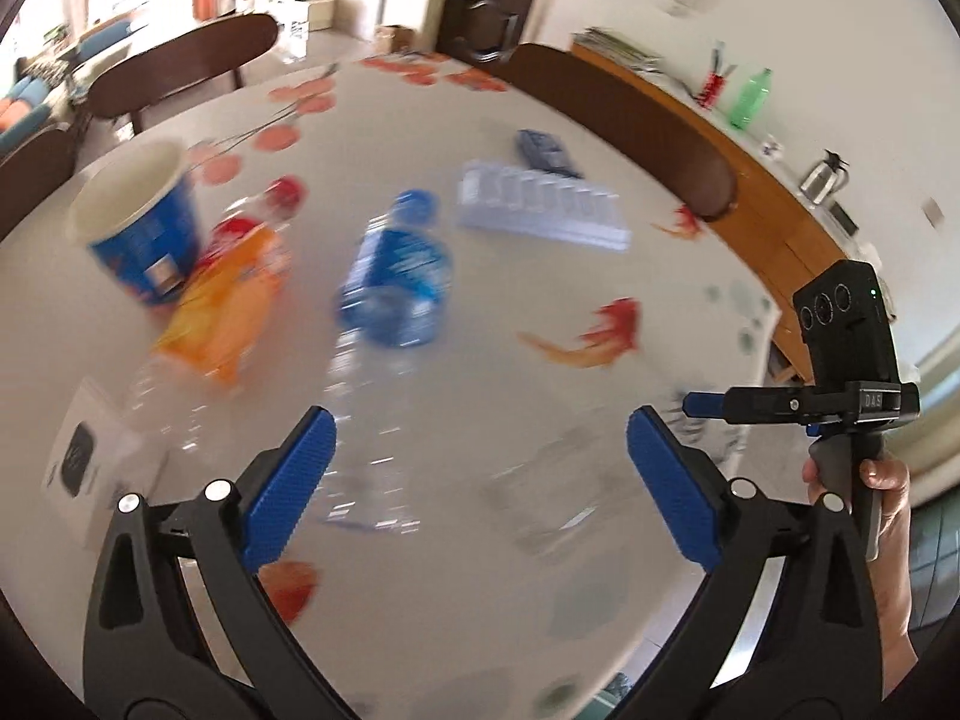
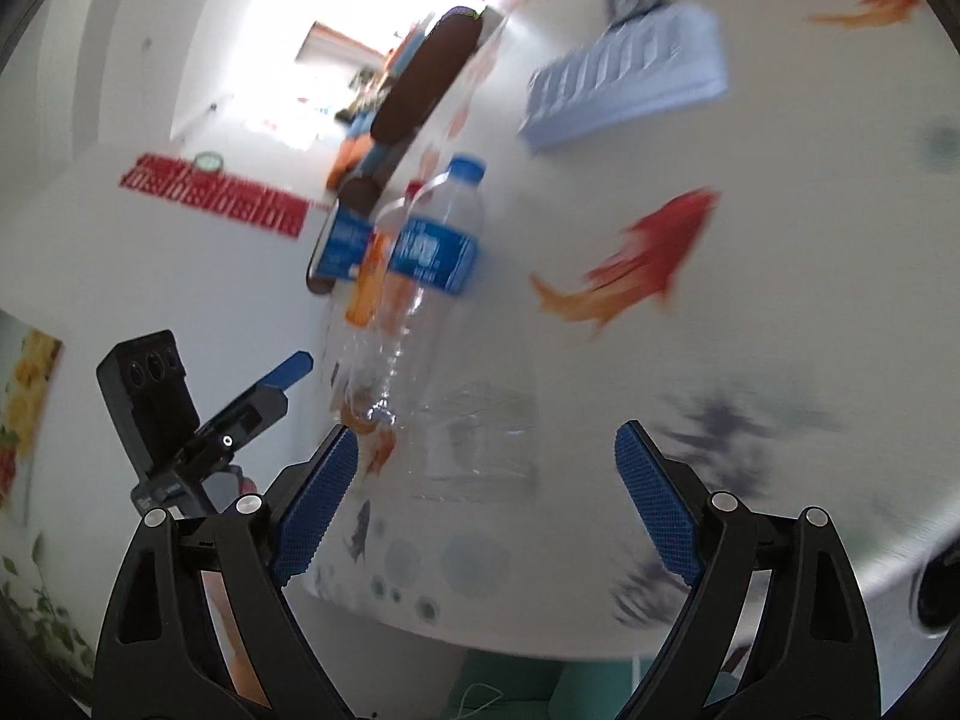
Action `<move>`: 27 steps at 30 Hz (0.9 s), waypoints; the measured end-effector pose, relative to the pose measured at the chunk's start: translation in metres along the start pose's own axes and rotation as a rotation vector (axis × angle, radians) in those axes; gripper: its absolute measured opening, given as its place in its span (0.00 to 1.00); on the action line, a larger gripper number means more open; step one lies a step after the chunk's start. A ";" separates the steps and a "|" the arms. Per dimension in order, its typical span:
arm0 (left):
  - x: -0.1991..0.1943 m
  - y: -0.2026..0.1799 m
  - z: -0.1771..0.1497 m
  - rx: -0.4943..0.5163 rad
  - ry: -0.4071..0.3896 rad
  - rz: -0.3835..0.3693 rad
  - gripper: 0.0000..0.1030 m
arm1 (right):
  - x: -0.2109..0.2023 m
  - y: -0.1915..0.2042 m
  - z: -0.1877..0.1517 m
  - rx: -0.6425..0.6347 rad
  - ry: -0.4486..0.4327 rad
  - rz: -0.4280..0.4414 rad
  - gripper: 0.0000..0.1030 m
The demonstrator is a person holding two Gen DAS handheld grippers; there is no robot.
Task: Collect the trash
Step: 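Grasp another blue-labelled water bottle with the left gripper while the right grasps the clear tray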
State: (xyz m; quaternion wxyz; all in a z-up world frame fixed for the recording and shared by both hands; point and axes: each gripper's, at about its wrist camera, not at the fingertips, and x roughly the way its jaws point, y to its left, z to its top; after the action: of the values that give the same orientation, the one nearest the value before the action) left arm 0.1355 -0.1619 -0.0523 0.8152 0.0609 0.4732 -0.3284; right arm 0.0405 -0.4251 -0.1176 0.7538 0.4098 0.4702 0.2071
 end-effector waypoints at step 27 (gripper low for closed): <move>0.074 0.053 -0.024 0.045 0.167 0.011 0.61 | 0.046 0.003 0.002 -0.046 0.035 -0.123 0.25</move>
State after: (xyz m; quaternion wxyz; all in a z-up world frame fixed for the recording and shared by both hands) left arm 0.1738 -0.1460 -0.1366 0.7733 0.1089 0.5315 -0.3280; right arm 0.0643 -0.3918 -0.1396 0.7660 0.3590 0.5026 0.1783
